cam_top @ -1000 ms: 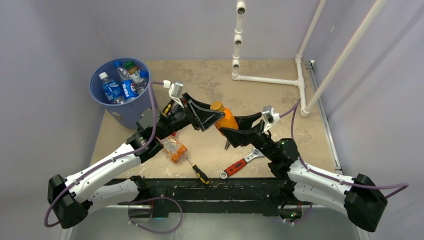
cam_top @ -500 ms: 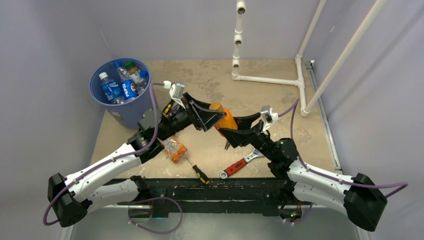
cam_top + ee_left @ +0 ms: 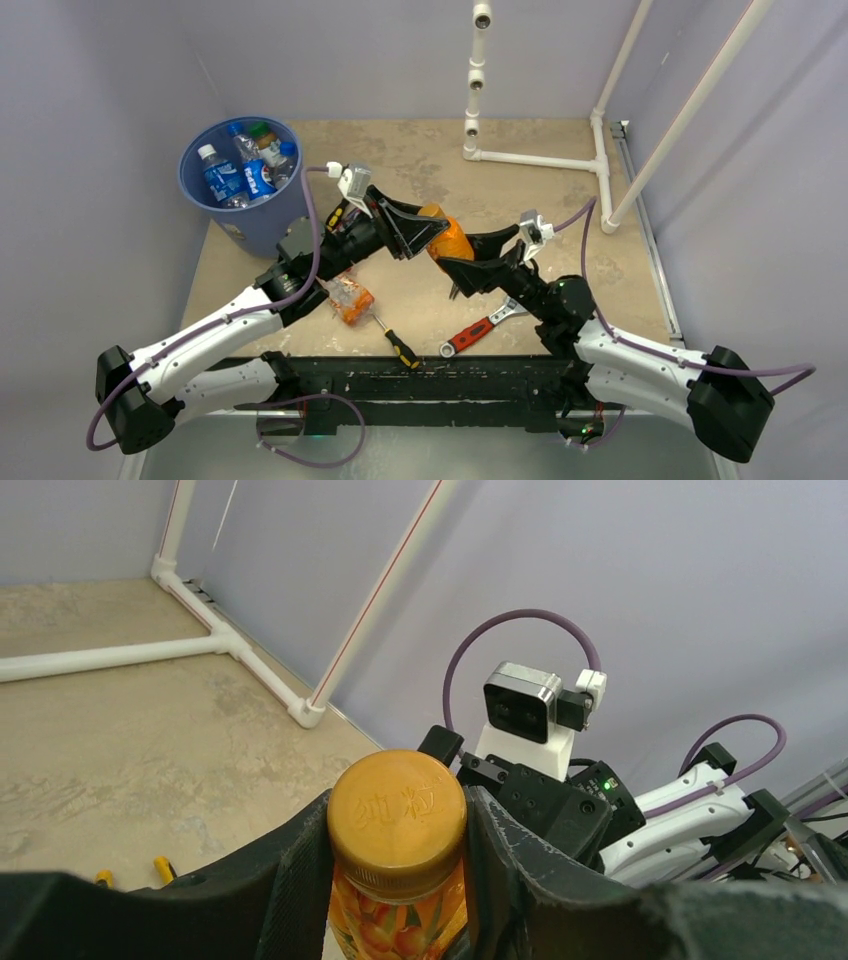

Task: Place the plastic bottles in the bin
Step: Pick up the plastic bottle at the center of the board, then place the plastic bottle in the trash bin.

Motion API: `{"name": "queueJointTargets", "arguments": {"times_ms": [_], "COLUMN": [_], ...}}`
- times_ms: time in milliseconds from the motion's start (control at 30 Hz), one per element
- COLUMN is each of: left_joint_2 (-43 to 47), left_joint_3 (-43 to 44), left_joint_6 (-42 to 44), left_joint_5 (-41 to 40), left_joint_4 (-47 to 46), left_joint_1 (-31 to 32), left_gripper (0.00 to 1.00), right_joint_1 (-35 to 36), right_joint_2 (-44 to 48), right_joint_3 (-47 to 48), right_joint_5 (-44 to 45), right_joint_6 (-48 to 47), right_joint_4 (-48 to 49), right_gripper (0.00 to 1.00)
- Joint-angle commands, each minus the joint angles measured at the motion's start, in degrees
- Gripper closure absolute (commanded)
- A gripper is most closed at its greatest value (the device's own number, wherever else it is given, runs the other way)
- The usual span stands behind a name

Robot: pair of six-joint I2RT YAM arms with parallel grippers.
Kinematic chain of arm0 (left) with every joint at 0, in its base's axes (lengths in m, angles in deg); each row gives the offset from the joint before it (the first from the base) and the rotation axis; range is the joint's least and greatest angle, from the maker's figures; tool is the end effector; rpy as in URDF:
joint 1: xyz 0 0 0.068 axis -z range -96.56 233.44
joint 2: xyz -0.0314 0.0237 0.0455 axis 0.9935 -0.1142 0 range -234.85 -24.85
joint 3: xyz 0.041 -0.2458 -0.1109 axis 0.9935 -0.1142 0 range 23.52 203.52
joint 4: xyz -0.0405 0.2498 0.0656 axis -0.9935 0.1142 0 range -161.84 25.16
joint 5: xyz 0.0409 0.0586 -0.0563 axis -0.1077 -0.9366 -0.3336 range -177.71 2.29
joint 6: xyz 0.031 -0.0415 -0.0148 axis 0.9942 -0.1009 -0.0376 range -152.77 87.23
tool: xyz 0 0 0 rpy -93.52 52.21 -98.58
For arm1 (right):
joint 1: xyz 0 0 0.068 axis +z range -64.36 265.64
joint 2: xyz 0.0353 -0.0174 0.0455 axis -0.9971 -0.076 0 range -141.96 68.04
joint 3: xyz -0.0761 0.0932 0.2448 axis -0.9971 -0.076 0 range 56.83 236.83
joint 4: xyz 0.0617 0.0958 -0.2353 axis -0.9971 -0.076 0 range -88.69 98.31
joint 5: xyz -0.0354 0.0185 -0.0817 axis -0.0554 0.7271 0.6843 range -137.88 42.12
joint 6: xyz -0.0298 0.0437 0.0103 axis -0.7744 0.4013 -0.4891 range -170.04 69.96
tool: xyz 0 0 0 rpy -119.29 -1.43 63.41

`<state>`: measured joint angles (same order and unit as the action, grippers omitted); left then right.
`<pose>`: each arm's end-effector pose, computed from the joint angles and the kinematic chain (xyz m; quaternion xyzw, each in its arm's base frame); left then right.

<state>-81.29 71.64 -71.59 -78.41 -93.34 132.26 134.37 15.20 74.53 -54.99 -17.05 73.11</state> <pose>0.1480 -0.1780 0.3822 0.1172 0.6114 -0.5771 0.5286 0.1223 0.1460 0.2860 -0.1218 0.4895 0.5881 0.6322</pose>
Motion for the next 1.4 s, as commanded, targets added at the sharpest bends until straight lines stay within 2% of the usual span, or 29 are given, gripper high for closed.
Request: {"name": "queueJointTargets", "arguments": {"times_ms": [0,33,67,300,467,533,733,867,1000,1067,1100,1200,1300,1367], "left_joint_2": [1.5,1.8,2.2,5.3,6.4,6.6,4.1,3.2,3.1,0.9,-0.7,-6.2,-8.3,-10.0], "left_joint_3": [3.3,3.9,4.6,21.0,32.2,35.0,39.0,36.3,30.1,28.7,29.1,34.7,33.4,33.6], "left_joint_6": [0.3,1.3,2.2,18.1,29.1,32.6,42.7,50.5,61.8,64.8,63.0,48.4,49.2,48.4], "left_joint_5": [-1.1,-1.9,-2.9,-16.9,-31.2,-37.6,-66.0,-77.8,-81.8,-82.1,-80.0,-65.4,-67.0,-66.6], "left_joint_4": [-1.1,0.4,2.3,26.5,37.5,39.9,45.0,40.4,26.8,23.3,24.3,38.0,32.1,29.0], "left_joint_1": [0.5,0.5,0.5,0.5,0.5,0.5,0.5,0.5,0.4,-1.2,-4.2,-22.3,-24.7,-28.6], "left_gripper": [1.00,1.00,1.00,1.00,1.00,1.00,1.00,1.00,1.00,1.00,1.00,1.00,1.00,1.00], "right_joint_1": [0.3,0.3,0.3,0.2,0.3,0.2,0.2,0.2,0.3,0.2,0.3,0.2,0.3,0.2], "right_joint_2": [1.2,1.8,2.5,10.6,16.6,18.5,19.9,18.8,16.5,15.6,15.4,15.5,16.2,16.6], "right_joint_3": [3.3,4.2,5.2,12.9,15.1,14.8,13.5,11.5,10.5,10.2,10.1,9.5,8.8,8.4], "right_joint_5": [-2.5,-2.4,-2.2,-0.8,1.7,3.1,4.3,4.8,3.7,3.1,2.8,2.1,1.6,1.3], "right_joint_6": [-0.3,-0.5,-0.9,-7.6,-10.8,-11.3,-11.5,-11.2,-10.0,-9.4,-9.0,-8.1,-7.5,-7.3], "right_joint_4": [-6.2,-8.4,-10.7,-30.4,-39.4,-40.7,-42.7,-40.5,-38.2,-37.5,-37.2,-36.2,-35.9,-36.0], "right_gripper": [0.16,0.04,0.01,0.01,0.01,0.01,0.01,0.01,0.01,0.01,0.01,0.01,0.01,0.01]}}
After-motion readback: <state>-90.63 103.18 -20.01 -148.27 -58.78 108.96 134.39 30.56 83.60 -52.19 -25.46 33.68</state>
